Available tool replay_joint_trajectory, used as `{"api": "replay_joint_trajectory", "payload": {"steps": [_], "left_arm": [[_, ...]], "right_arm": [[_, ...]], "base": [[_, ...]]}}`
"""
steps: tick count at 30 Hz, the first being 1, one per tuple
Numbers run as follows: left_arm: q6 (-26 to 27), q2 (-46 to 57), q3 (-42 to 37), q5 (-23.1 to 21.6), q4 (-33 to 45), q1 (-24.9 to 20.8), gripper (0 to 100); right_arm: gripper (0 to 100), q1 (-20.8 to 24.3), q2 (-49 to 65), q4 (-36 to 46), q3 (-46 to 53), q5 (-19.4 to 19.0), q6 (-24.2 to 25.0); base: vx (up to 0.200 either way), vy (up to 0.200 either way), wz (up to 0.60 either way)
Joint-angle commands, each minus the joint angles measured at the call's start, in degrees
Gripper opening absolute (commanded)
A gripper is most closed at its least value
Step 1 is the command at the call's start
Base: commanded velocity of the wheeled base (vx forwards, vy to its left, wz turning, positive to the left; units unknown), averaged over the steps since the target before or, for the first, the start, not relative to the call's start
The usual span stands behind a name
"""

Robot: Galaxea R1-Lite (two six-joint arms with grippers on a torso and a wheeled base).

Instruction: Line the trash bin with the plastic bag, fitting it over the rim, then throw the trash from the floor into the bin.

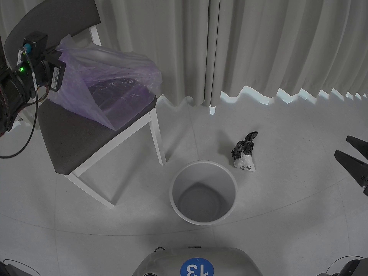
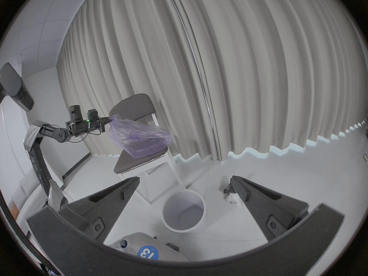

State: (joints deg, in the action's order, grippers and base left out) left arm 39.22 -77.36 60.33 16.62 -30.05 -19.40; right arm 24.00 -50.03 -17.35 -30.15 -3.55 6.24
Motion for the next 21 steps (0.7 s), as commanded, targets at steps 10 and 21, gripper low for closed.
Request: {"api": "replay_joint_trajectory", "payload": {"steps": [10,21], "left_arm": [[-2.8,1.8,7.4,-0.3,5.1,-4.7,0],[-5.3,2.4,8.8,-1.2,5.3,-8.2,0]], "right_arm": [[100,0.0,0.2,-0.1,-0.2,1.4,-0.9],[100,0.5,4.4,0.1,-0.3,-11.7,5.2]], "base": [[0.0,0.0,0.0],[0.0,0.0,0.0]]}}
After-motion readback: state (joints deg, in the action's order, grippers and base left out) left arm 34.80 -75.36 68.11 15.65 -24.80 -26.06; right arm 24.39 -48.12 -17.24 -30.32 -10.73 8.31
